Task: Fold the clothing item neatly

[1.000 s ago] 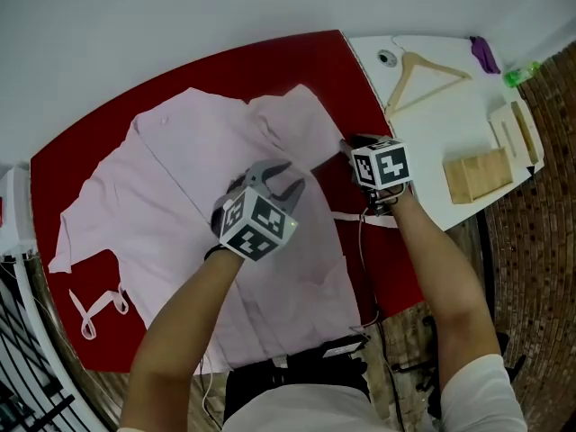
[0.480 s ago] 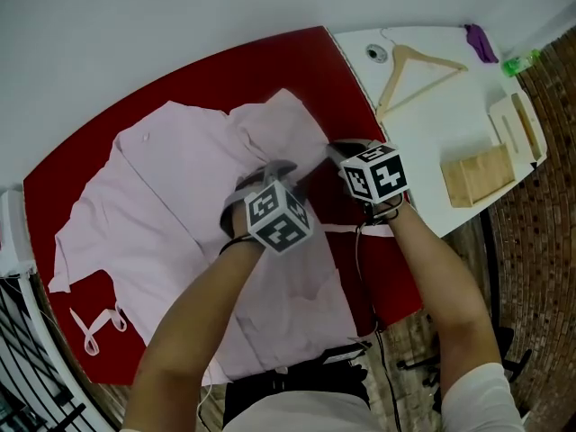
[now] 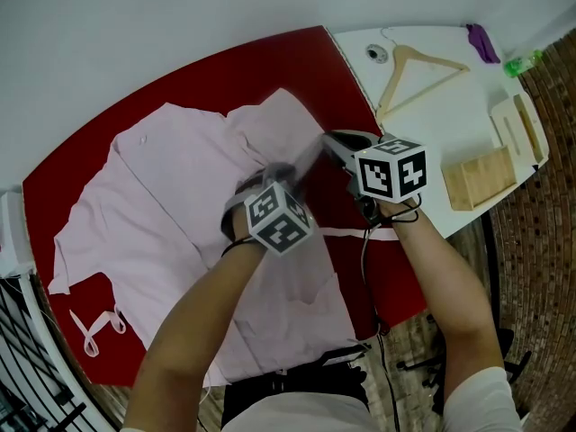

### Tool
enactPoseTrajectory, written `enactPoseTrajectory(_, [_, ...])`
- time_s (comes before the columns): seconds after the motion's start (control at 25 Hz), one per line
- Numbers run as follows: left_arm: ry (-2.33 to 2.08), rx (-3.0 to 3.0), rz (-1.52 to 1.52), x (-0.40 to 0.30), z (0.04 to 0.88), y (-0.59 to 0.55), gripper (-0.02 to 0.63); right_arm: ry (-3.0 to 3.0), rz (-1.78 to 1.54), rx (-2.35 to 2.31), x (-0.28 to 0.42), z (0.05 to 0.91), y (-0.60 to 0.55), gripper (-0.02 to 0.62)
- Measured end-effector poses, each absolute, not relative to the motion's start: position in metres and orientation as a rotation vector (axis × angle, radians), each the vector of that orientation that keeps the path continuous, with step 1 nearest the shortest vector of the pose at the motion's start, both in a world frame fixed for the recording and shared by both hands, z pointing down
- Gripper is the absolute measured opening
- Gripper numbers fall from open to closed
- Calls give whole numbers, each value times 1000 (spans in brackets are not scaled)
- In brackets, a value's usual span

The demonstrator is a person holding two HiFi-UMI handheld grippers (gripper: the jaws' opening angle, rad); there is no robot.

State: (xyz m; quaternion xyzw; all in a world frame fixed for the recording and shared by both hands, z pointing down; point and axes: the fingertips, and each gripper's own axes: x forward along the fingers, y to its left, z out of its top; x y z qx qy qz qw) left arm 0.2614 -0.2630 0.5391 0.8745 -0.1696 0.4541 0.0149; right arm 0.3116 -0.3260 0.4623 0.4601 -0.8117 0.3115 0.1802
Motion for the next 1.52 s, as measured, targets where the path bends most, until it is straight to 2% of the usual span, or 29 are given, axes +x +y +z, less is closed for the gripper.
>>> enactPoseTrajectory(0.2, [-522,2713,1425,264,539,-262,127,-2303,928,1296,313,464,-321,26])
enactPoseTrajectory(0.24, [-530,2709,1431,264,539,-262,107,-2298,928,1296,314,465,-320,26])
enactPoseTrajectory(0.28, [-544,2705,1433,263,538,-264,43,-2293,926,1295,315,466,-320,26])
enactPoseTrajectory(0.4, [-572,2676,1365,259,529,-265,37,-2290,913,1298,317,465,-321,26])
enactPoseTrajectory(0.84, [-697,2595,661,251,411,-273,35,-2416,779,1409,296,376,-353,26])
enactPoseTrajectory(1.2, [-756,2521,165,209,322,-253,35,-2525,624,1366,221,299,-351,26])
enactPoseTrajectory(1.52, [-874,2426,-18,134,298,-247,35,-2617,529,1204,128,270,-345,26])
